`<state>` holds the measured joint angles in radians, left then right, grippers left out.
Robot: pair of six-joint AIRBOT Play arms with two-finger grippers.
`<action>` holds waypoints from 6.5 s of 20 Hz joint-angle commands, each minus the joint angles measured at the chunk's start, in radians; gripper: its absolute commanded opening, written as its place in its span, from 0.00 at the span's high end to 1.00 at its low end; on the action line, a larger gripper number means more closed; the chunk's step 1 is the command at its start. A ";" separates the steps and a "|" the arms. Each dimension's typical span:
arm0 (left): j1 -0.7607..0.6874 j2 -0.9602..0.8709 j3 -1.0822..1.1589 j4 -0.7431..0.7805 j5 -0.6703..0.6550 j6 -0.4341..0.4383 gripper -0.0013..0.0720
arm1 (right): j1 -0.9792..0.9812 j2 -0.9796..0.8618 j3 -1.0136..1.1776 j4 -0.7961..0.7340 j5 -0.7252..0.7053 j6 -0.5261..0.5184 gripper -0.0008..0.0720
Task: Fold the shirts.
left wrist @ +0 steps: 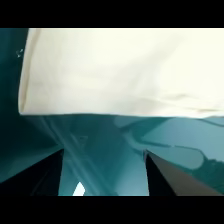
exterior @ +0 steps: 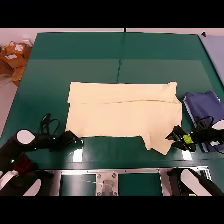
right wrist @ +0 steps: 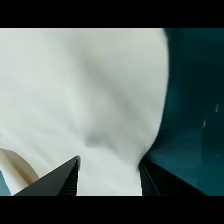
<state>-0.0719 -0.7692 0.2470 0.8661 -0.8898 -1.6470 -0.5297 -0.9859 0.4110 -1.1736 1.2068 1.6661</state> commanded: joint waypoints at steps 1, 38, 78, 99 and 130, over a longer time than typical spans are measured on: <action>0.000 -0.013 -0.027 -0.076 0.142 -0.002 0.21 | 0.008 -0.004 -0.039 0.065 -0.108 -0.029 0.39; -0.165 -0.096 0.261 0.520 -0.207 -0.133 0.96 | 0.085 0.065 0.036 -0.135 0.180 0.005 0.97; 0.029 -0.870 1.452 0.560 -0.507 -0.068 0.02 | -0.077 -0.772 0.902 0.249 0.247 -0.602 0.03; -0.418 -1.035 1.344 0.149 -0.024 0.116 0.96 | 0.133 -0.602 0.991 0.310 0.359 -0.528 0.96; 0.027 -0.956 1.830 0.131 -0.700 0.298 0.96 | 0.936 -0.634 1.154 0.419 -0.083 -0.151 0.96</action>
<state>-0.1226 -1.7699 2.0647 0.9829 -1.5372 -1.3766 0.2249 -1.5356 1.5703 -0.7883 1.3479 1.4628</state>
